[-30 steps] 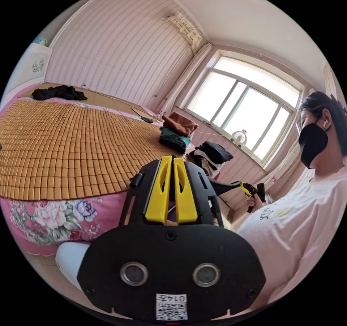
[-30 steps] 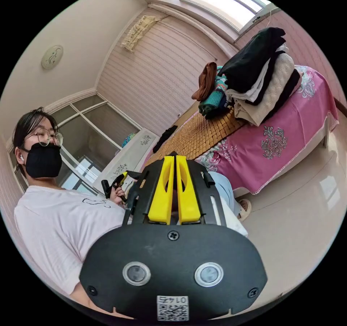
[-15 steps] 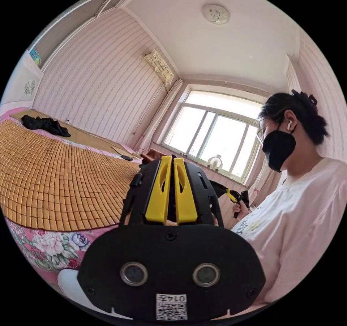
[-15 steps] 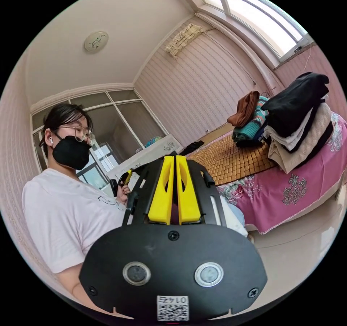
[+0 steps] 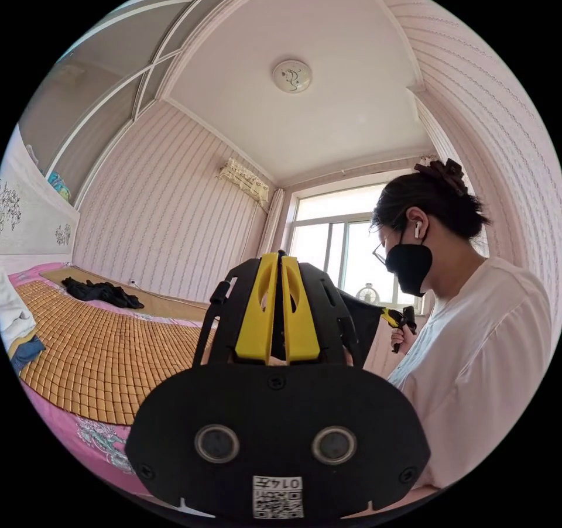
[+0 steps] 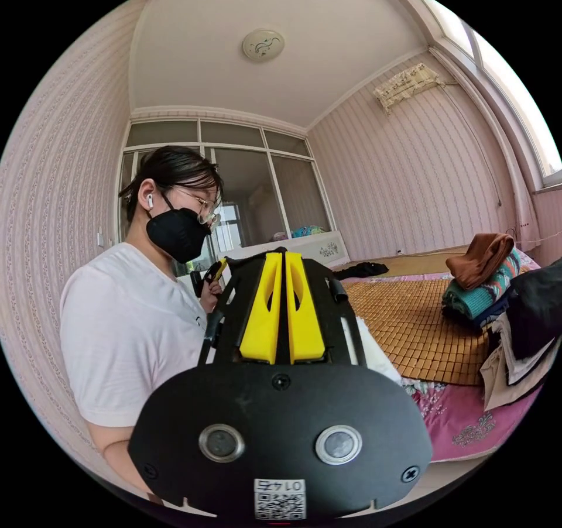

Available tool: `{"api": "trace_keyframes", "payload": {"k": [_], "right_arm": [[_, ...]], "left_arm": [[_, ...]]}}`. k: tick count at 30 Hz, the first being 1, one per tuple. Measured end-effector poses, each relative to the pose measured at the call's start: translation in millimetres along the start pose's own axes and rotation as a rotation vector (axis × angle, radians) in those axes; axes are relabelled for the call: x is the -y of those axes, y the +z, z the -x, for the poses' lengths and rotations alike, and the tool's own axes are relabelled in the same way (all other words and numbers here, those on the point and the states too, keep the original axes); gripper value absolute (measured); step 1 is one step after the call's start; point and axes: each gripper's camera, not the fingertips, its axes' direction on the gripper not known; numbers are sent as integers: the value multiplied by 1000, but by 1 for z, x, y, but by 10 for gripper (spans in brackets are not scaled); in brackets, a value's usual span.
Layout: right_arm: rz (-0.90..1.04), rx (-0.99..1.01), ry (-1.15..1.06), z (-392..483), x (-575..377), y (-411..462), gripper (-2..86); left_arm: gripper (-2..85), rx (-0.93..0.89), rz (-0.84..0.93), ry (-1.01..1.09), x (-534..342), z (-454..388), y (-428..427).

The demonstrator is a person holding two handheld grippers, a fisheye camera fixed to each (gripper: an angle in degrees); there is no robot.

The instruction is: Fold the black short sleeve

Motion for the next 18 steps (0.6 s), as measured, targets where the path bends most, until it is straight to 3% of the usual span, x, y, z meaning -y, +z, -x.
{"api": "trace_keyframes", "payload": {"k": [5,9,14,17,18], "right_arm": [[28,52,29,-25,2,34,39],[256,-88,256,-90,-21,89,30],[510,-136,519,-219,-52,220,6],[513,-141,477,-264,38,296,2],[518,-165,415,-264,70,311,1]], "left_arm": [[-10,48,53,2,7,13,-5],[-10,194,370,-224,-38,83,52],[-10,147,676,-492,-110,182,170],[-10,199,699,-396,-41,209,256],[-10,236,604,-336,19,209,274]]}}
